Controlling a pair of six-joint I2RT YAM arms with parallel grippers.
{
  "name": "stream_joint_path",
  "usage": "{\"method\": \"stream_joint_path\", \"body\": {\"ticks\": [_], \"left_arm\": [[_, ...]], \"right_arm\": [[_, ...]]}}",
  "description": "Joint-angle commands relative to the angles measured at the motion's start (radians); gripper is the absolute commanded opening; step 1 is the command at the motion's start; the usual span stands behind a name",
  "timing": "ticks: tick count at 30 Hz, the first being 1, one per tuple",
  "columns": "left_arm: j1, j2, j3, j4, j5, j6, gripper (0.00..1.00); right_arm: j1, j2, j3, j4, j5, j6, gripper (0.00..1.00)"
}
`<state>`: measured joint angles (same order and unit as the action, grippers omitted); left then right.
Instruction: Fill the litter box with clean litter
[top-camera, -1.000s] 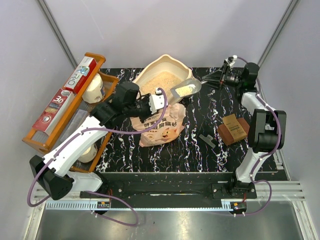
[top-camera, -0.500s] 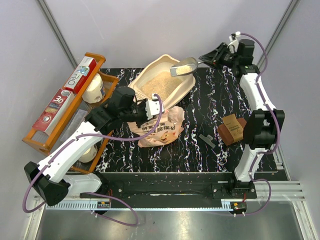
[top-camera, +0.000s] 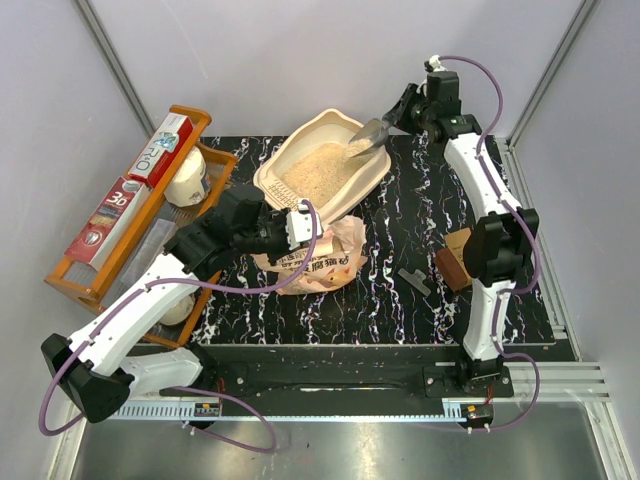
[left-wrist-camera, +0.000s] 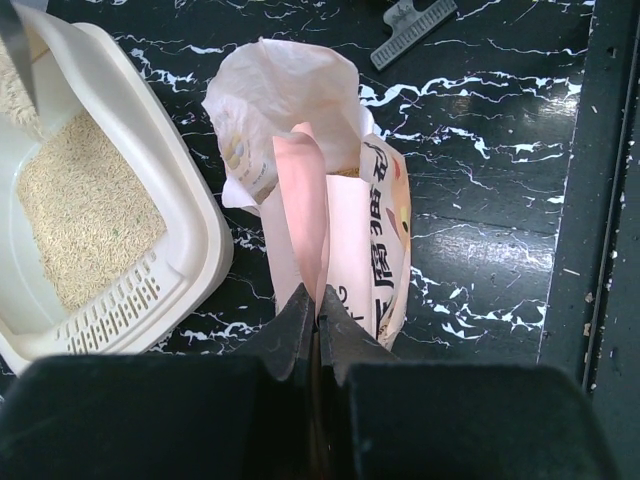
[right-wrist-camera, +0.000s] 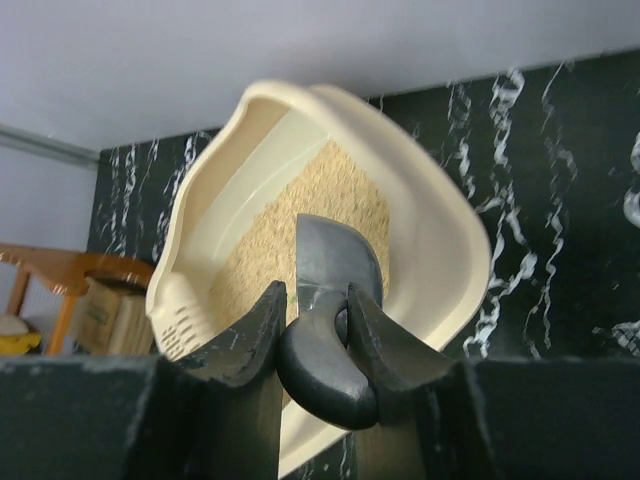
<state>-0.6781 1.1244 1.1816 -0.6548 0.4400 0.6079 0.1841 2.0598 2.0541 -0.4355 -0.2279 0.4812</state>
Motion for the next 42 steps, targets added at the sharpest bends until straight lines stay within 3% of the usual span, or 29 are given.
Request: {"method": "stream_joint_path", "body": {"ticks": [1,9,18,25,31,38,42], "left_arm": [[0.002,-0.026,-0.004,0.021,0.045,-0.017,0.00],[0.003,-0.025,0.006,0.027,0.040,-0.022,0.00],[0.005,-0.029,0.006,0.027,0.040,-0.017,0.00],[0.005,-0.040,0.001,0.040,0.020,-0.008,0.00],[0.011,-0.043,-0.039,0.092,-0.009,0.000,0.00],[0.026,-0.041,-0.053,0.130,-0.018,-0.056,0.00],[0.031,-0.046,-0.056,0.132,-0.006,-0.077,0.00]], "right_arm": [[0.035,0.029,0.127,0.026,0.163,-0.102,0.00],[0.100,0.147,0.250,0.049,0.213,-0.158,0.00],[0.189,0.149,0.293,0.086,0.093,-0.256,0.00],[0.187,-0.047,0.157,0.069,0.016,-0.423,0.00],[0.187,-0.329,-0.125,0.081,-0.129,-0.504,0.00],[0.189,-0.605,-0.369,-0.043,-0.449,-0.600,0.00],[0.187,-0.665,-0.413,-0.143,-0.508,-0.651,0.00]]}}
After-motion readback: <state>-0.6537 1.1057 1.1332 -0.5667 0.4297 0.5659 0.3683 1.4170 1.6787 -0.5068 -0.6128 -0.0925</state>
